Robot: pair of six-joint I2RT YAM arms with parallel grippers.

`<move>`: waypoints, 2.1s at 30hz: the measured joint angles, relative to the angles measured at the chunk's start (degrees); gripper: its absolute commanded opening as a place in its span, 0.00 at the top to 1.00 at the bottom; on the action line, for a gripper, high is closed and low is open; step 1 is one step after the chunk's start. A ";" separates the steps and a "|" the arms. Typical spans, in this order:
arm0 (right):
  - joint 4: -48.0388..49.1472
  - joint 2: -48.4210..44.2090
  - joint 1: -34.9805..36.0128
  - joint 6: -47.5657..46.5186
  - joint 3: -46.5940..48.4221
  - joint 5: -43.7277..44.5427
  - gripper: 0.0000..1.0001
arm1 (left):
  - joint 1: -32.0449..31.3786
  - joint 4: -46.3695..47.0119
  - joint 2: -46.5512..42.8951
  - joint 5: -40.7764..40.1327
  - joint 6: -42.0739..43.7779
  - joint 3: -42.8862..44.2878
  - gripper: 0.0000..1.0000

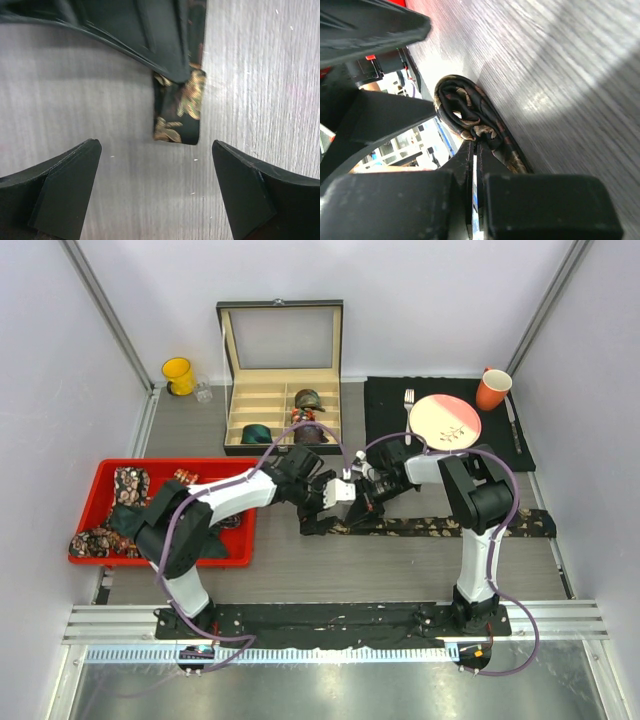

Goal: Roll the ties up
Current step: Roll the tie at the center of the board.

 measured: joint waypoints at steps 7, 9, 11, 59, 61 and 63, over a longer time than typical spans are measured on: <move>-3.23 1.46 -1.05 -2.80 1.38 -0.50 0.99 | 0.00 0.61 2.05 1.79 1.55 -1.86 0.16; -3.67 1.64 -1.05 -3.15 1.64 -0.50 0.99 | 0.00 0.66 2.99 2.36 1.55 -1.81 0.20; -3.96 1.81 -1.05 -3.28 1.81 -0.50 0.99 | 0.00 0.98 3.87 2.84 1.81 -1.68 0.28; -3.72 1.31 -1.84 -3.91 0.72 1.16 0.99 | 1.90 23.12 1.51 8.55 -22.88 -10.49 0.41; -3.54 1.31 -1.84 -3.61 0.63 1.14 0.99 | 1.90 24.00 2.03 9.35 -22.84 -10.47 0.50; -3.45 1.31 -1.84 -3.13 0.59 1.14 0.99 | 1.90 24.20 2.51 10.16 -22.53 -10.47 0.59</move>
